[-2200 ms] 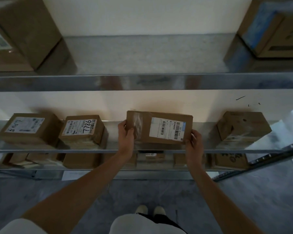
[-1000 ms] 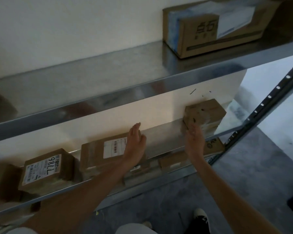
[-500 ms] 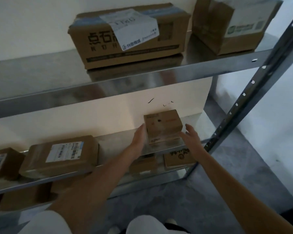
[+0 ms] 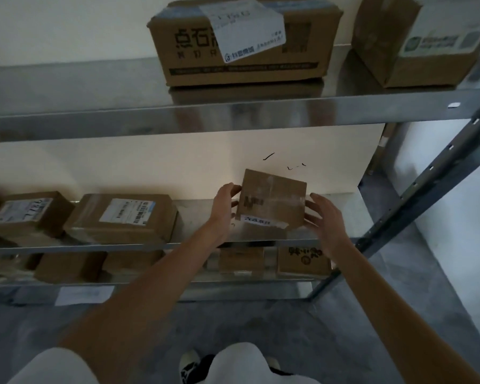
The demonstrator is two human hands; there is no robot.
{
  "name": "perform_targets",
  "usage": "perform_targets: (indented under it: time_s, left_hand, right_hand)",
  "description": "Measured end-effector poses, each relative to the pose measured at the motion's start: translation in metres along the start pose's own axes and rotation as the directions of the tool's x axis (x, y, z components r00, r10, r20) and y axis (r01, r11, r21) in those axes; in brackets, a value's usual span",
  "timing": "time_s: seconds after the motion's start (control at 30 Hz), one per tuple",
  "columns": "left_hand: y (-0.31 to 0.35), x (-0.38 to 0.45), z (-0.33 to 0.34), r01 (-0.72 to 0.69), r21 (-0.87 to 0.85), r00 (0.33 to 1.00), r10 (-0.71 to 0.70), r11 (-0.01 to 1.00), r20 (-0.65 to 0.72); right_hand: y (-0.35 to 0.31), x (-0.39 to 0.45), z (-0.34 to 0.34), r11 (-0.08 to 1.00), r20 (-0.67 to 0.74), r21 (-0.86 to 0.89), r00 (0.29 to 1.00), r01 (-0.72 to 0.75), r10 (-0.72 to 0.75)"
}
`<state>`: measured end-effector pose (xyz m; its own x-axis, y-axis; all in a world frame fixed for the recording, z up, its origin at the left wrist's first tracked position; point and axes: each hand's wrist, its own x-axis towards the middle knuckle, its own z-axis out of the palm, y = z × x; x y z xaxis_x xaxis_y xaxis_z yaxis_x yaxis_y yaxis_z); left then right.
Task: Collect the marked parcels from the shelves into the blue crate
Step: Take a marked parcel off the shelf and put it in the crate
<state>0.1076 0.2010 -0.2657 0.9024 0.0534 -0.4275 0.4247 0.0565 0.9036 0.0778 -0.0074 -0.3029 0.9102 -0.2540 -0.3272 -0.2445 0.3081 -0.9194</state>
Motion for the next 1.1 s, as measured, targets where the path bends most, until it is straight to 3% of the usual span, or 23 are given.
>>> perform_targets:
  time_s: [0.2,0.57,0.7,0.93,1.1]
  left_hand:
    - [-0.003,-0.003,-0.004,-0.024,0.064,1.000,0.024,0.998,0.000]
    - [-0.008,-0.004,-0.008,0.033,0.015,0.999,-0.033,0.999,0.020]
    - [-0.016,-0.008,-0.004,-0.044,0.066,0.997,0.040,0.997,0.061]
    - [-0.026,-0.014,0.007,-0.113,0.142,0.988,0.096,0.983,0.122]
    - [-0.032,-0.018,0.015,-0.104,0.223,0.973,0.053,0.969,0.223]
  right_hand:
    - [-0.006,-0.004,0.001,0.998,0.124,-0.014,0.990,0.068,-0.066]
    - [-0.005,-0.013,0.006,0.984,0.122,-0.139,0.988,0.109,-0.092]
    - [-0.005,-0.021,0.007,0.991,0.121,-0.109,0.991,0.078,-0.065]
    - [0.001,-0.036,0.001,0.992,0.060,-0.096,0.995,0.086,-0.080]
    - [0.013,-0.062,-0.013,0.996,-0.094,-0.030,0.992,0.081,-0.084]
